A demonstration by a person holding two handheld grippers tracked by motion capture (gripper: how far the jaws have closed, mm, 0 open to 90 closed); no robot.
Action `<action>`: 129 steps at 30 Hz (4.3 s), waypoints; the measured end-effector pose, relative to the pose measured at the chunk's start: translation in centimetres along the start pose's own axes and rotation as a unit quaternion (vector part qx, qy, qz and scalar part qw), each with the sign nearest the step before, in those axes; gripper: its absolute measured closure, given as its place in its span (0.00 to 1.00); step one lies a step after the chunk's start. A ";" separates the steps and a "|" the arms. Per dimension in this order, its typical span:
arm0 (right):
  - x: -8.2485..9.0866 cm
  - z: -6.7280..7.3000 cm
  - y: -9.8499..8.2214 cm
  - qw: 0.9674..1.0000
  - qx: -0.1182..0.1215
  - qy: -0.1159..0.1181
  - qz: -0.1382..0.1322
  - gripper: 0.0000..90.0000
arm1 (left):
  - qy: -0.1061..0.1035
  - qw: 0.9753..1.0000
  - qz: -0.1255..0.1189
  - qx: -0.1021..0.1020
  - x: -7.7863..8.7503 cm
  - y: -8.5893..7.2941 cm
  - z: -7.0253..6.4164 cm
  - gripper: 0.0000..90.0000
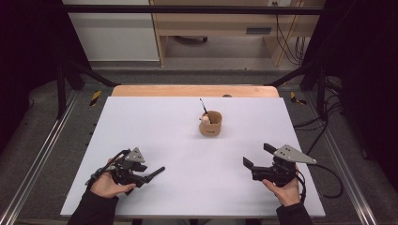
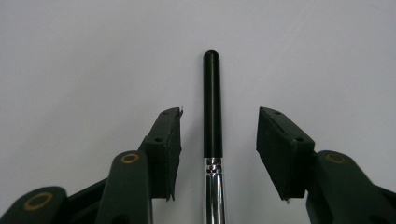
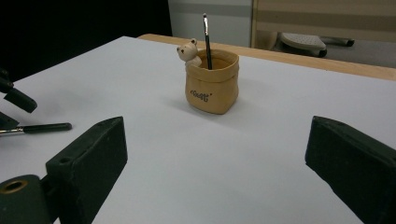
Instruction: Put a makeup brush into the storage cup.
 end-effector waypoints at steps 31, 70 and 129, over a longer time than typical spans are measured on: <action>-0.2 0.2 0.0 1.000 0.002 0.005 0.008 0.07 | -0.005 0.993 0.119 -0.005 -1.7 0.1 -0.1 0.75; -1.2 1.1 1.3 0.999 0.026 0.021 0.020 0.07 | -0.008 0.994 0.100 -0.035 -1.2 0.0 -0.4 0.87; -4.1 8.1 6.4 0.973 0.191 0.083 0.104 0.09 | -0.063 0.989 0.002 -0.131 3.3 10.0 -4.1 0.87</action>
Point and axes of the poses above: each handheld gripper's, and its own axes: x roughly backward along the jaws, y roughly out of its top, z roughly to its left, the point moved 1 cm from there along -x, roughly forward along the jaws, and after that the axes turned 6 degrees about -z, right-handed, at the moved point
